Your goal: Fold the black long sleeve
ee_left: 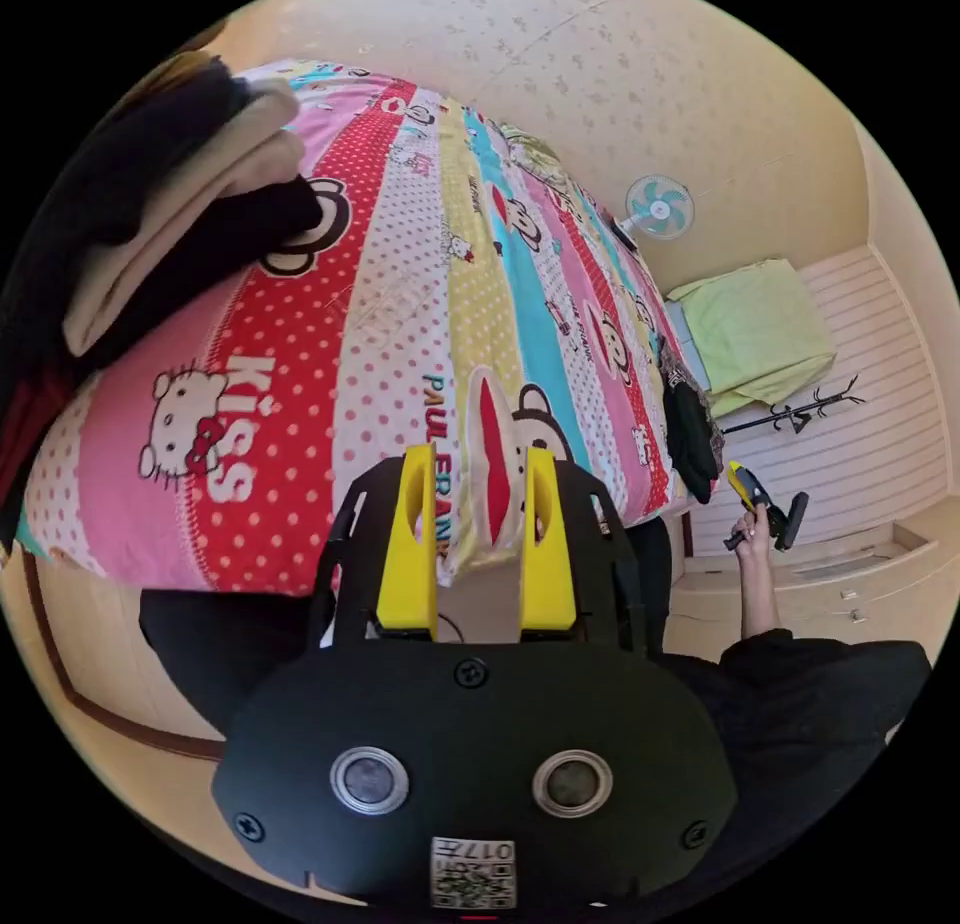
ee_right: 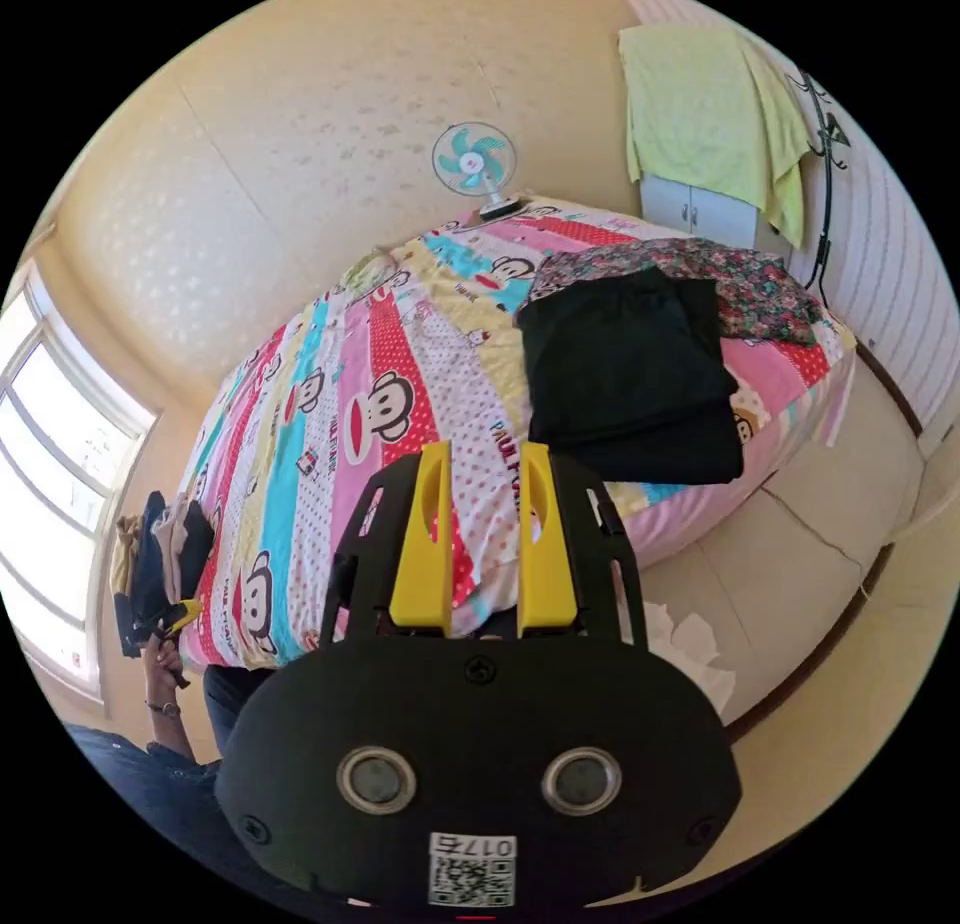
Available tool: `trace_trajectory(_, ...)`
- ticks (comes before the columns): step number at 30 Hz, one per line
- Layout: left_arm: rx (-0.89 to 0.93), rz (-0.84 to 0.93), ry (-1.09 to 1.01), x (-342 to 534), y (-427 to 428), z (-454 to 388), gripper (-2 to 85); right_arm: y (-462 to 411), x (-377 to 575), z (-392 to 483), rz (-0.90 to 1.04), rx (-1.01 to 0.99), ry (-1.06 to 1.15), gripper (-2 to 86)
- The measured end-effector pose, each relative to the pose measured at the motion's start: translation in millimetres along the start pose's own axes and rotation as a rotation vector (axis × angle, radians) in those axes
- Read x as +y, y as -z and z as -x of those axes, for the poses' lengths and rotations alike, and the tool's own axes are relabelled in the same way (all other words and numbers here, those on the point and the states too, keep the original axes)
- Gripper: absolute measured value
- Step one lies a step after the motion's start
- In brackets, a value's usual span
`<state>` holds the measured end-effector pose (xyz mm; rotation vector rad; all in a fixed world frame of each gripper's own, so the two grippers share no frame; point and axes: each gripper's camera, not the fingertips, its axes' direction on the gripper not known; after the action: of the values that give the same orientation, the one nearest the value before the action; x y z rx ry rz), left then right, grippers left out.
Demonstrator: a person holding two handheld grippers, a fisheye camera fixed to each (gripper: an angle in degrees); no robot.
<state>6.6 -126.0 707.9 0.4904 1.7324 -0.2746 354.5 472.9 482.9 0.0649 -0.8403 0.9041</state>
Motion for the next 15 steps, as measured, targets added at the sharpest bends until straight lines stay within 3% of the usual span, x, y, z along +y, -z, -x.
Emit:
trace_trajectory(2,-0.051,0.065,-0.036,-31,-50,-24,12.8,15,4,-25,-0.055,0.017,-0.059,10.4)
trace_trajectory(4,-0.149,0.257,-0.042,-55,-143,-45,13.6,14,10,-45,-0.071,0.029,-0.111,10.9)
trace_trajectory(6,-0.318,0.174,0.000,-52,-160,-62,12.6,0,15,-64,-0.060,0.029,-0.175,11.6)
trace_trajectory(9,-0.419,0.116,-0.032,-40,-176,-87,12.3,-25,10,-74,-0.068,0.010,-0.204,12.3)
trace_trajectory(15,-0.261,0.082,0.064,-35,-168,-66,8.4,-85,-37,-82,-0.069,0.028,-0.244,8.4)
